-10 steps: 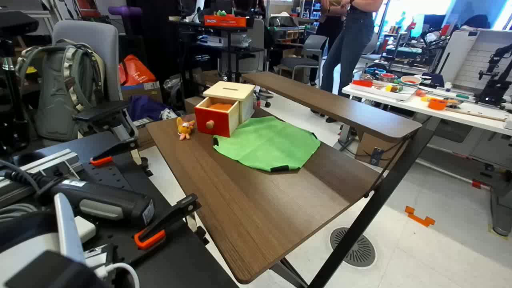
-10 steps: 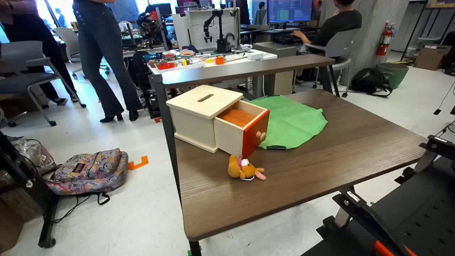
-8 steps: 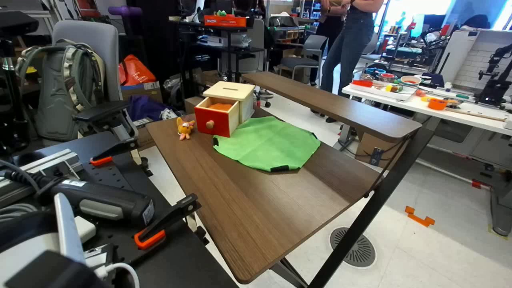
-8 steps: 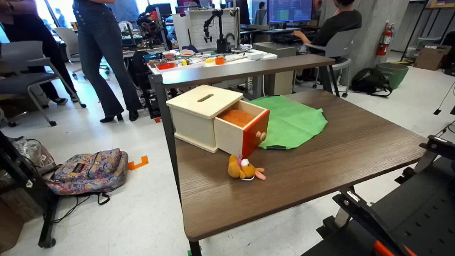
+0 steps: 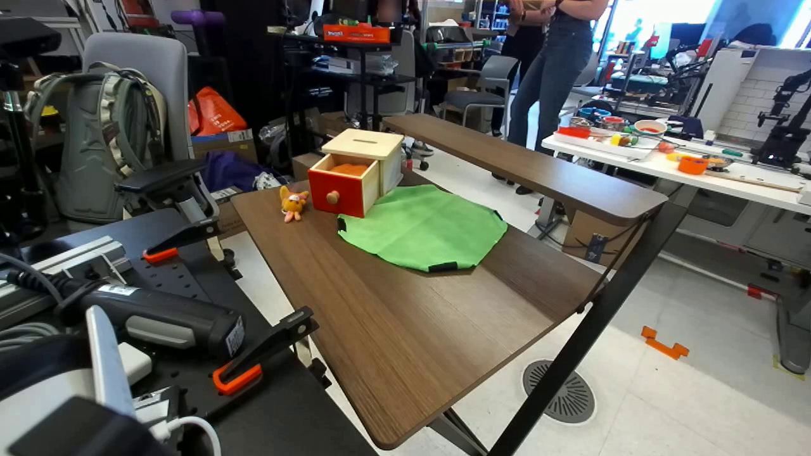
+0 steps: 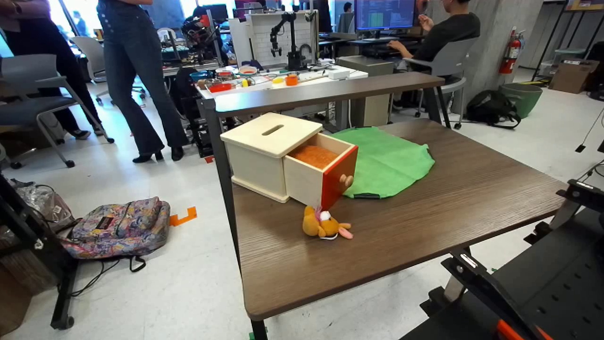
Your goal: Push the red drawer closed
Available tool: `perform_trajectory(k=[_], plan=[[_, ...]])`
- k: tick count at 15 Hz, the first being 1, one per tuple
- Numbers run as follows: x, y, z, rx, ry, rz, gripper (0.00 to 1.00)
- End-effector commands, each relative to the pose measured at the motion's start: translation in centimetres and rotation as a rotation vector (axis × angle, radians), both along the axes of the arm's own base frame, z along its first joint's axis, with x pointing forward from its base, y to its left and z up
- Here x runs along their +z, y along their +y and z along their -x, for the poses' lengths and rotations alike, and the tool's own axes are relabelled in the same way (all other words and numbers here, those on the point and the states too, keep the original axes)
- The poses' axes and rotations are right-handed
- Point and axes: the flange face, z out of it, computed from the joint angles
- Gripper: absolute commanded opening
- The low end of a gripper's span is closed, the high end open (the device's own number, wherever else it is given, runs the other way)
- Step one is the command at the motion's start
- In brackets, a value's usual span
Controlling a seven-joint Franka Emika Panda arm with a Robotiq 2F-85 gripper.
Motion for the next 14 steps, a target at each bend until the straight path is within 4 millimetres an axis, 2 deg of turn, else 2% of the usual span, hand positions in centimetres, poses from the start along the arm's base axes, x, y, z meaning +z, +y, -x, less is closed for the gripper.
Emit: perform_trajectory(k=[1,6,11,14], plan=[[-1.6,3.7,-2.0,0.07,-0.032,0.028,1.0],[-6.0,8.5,-3.7,0.214,-0.177,0.029,1.0],[-11.4,11.5,-4.3,0.341,-0.34,-0.017,1.0],[-14.6,13.6,-4.5,0.427,-0.349,-0.051,1.0]])
